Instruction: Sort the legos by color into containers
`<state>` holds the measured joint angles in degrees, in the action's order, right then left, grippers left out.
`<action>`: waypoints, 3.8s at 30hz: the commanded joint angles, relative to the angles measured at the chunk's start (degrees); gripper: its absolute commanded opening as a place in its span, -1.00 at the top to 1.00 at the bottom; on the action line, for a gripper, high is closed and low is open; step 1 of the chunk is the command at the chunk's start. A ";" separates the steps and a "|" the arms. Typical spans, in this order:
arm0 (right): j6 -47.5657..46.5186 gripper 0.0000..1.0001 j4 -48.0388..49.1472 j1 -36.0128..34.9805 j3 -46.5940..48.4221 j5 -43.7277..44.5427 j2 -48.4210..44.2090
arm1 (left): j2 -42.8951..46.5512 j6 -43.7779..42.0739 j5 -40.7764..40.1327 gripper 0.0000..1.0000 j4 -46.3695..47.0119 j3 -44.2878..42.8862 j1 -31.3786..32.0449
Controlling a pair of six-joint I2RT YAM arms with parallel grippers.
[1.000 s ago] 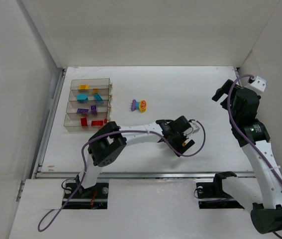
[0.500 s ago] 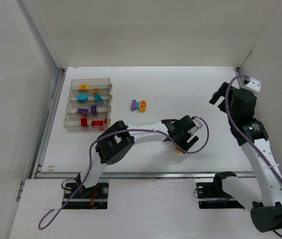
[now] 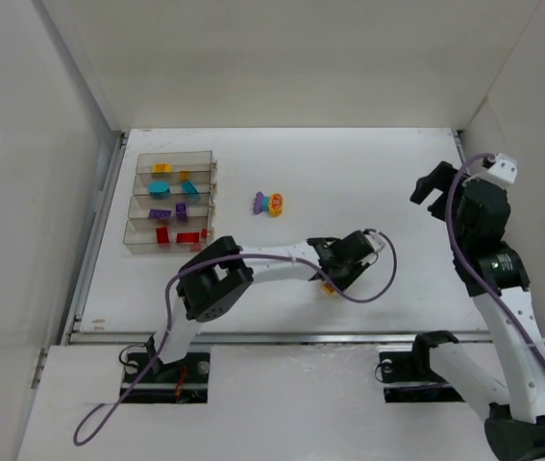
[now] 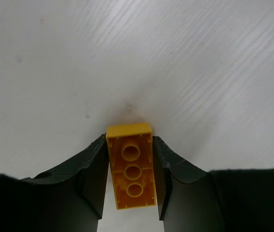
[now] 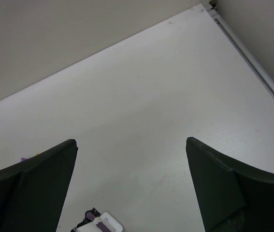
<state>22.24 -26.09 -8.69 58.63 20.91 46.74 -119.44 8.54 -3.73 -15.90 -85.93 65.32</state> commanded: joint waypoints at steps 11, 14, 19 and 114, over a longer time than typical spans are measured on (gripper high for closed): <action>2.54 -0.89 11.75 -3.61 13.43 -8.25 19.67 | 15.37 -14.06 -6.13 1.00 -3.89 -11.26 -30.40; 3.42 -0.89 15.62 -8.00 18.16 -9.48 26.27 | 12.31 -15.12 -2.87 1.00 -1.33 -17.15 -41.36; 1.94 -0.89 14.92 -13.10 30.47 -13.08 43.50 | 4.14 -15.13 -2.00 1.00 4.03 -26.72 -51.60; -16.26 -0.98 9.04 -10.30 28.12 -41.30 50.64 | -2.55 -79.10 28.51 -0.81 -15.83 -13.12 -40.18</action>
<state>7.29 -18.02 -19.40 84.66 -19.00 97.76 -122.41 -67.29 25.30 -30.70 -98.89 25.02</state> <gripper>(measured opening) 0.992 0.908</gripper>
